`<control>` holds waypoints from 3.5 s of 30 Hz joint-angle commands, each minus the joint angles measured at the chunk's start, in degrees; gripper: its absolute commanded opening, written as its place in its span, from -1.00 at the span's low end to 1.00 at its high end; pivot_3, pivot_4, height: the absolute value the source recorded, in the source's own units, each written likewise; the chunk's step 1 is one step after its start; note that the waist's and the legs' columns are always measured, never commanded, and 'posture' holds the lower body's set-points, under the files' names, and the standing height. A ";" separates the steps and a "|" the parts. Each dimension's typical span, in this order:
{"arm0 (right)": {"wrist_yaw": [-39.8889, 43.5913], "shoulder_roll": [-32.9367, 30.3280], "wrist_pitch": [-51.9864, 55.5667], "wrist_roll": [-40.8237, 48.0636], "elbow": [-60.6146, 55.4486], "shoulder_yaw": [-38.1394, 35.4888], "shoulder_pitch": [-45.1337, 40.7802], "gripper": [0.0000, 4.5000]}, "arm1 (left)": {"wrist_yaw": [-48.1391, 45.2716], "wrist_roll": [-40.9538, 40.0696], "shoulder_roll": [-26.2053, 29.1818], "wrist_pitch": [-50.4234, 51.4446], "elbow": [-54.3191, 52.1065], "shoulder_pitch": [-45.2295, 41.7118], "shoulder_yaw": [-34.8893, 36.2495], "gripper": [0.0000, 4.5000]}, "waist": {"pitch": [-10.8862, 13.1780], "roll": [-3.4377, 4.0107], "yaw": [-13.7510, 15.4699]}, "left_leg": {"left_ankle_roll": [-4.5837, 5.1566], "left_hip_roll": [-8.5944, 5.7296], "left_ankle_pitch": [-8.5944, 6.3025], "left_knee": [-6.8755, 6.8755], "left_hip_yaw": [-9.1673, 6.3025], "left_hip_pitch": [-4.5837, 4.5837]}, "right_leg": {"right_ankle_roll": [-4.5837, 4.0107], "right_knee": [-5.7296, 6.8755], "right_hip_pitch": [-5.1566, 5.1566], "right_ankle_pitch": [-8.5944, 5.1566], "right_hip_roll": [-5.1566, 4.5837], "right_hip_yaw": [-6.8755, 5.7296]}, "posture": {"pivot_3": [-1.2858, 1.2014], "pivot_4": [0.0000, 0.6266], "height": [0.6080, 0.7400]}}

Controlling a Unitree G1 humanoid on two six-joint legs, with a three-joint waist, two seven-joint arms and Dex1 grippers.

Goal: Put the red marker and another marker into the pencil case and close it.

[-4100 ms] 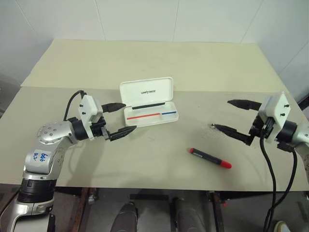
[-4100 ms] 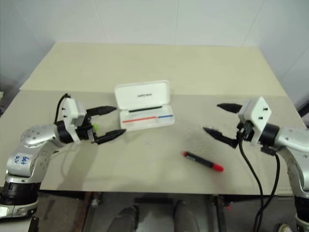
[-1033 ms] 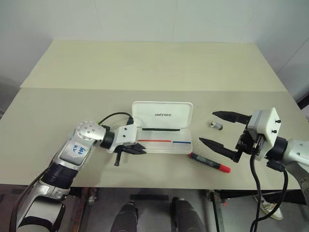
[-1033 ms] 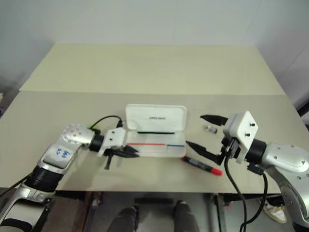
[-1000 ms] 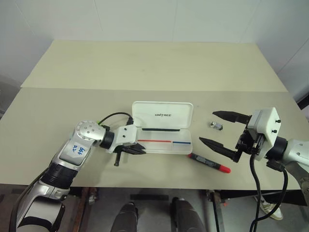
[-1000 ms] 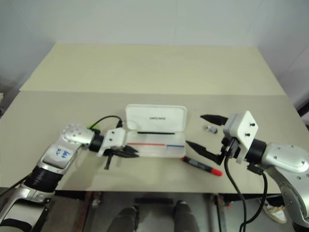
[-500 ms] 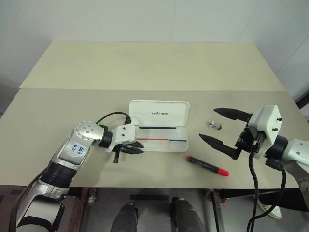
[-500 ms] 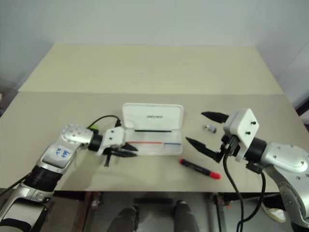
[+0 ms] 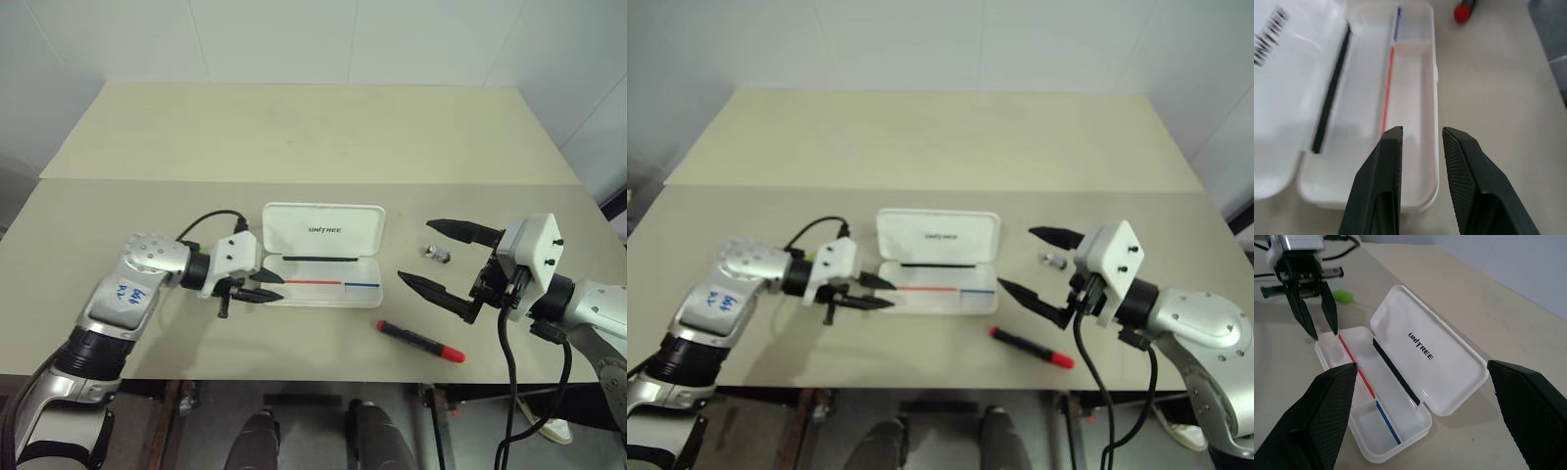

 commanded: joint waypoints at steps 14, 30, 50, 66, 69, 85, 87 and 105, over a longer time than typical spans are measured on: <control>4.93 -3.30 3.11 1.76 -4.88 -7.01 19.89 1.00 | -2.31 -14.25 3.32 -2.88 -8.95 7.49 11.88 0.99 | -0.01 -0.01 -0.02 | 0.00 0.02 0.00 0.02 0.02 0.03 | -0.09 -0.01 0.04 -0.05 0.01 0.00 | 0.03 -0.52 1.00; 8.79 -0.76 -4.84 -7.01 10.04 3.20 20.15 1.00 | -0.23 -13.97 3.82 -4.07 -8.87 6.86 11.20 0.99 | -0.03 -0.04 -0.02 | 0.04 0.02 0.02 0.39 0.19 0.06 | -0.88 -0.18 0.23 -0.29 0.04 0.14 | 0.03 -0.52 1.00; 10.04 1.22 -11.10 -13.75 16.03 10.55 15.03 -0.74 | -0.27 -12.84 3.78 -6.60 -6.36 3.86 10.20 1.00 | -0.03 -0.05 -0.06 | 0.04 0.02 0.03 0.44 0.18 0.06 | -0.84 -0.12 0.23 -0.28 0.05 0.15 | 0.03 -0.52 1.00; 16.40 -9.51 -3.50 -5.38 10.13 5.16 -0.28 -0.74 | 0.32 -12.36 5.55 -9.85 -3.87 7.53 12.84 1.00 | -0.02 -0.03 -0.08 | 0.04 0.06 0.02 0.53 0.19 0.05 | -0.84 -0.05 0.22 -0.27 0.11 0.20 | 0.03 -0.52 1.00; 15.97 -5.89 -4.64 -8.75 13.17 13.07 -9.24 -0.74 | 0.63 -11.91 6.07 -10.62 -3.64 8.83 13.49 1.00 | -0.02 -0.05 -0.50 | 0.04 0.06 0.02 0.52 0.21 0.05 | -0.83 -0.07 0.21 -0.27 0.10 0.21 | 0.03 -0.52 1.00; 17.99 13.02 -22.40 -27.82 39.20 33.93 -30.72 -0.74 | 5.25 -11.97 4.88 -10.37 -5.59 11.37 14.30 1.00 | -0.01 -0.02 -0.28 | 0.00 0.06 -0.01 0.24 0.18 -0.06 | -0.01 0.03 -0.07 0.21 0.09 0.16 | 0.03 -0.52 1.00; 18.38 14.50 -24.17 -28.81 41.91 34.61 -31.90 -0.74 | 5.77 -12.06 4.69 -10.17 -6.15 11.60 14.25 1.00 | -0.01 -0.02 -0.67 | 0.00 0.08 -0.01 0.19 0.19 -0.04 | -0.02 0.04 -0.11 0.20 0.10 0.16 | 0.03 -0.52 1.00; 18.02 22.03 -34.55 -34.37 56.74 34.62 -37.21 0.02 | 7.52 -11.86 3.20 -9.78 -6.38 9.70 12.25 1.00 | -0.01 -0.02 -1.63 | -0.03 0.08 0.01 0.12 0.17 0.03 | -0.07 0.26 -0.17 0.17 0.11 0.16 | 0.03 -0.52 1.00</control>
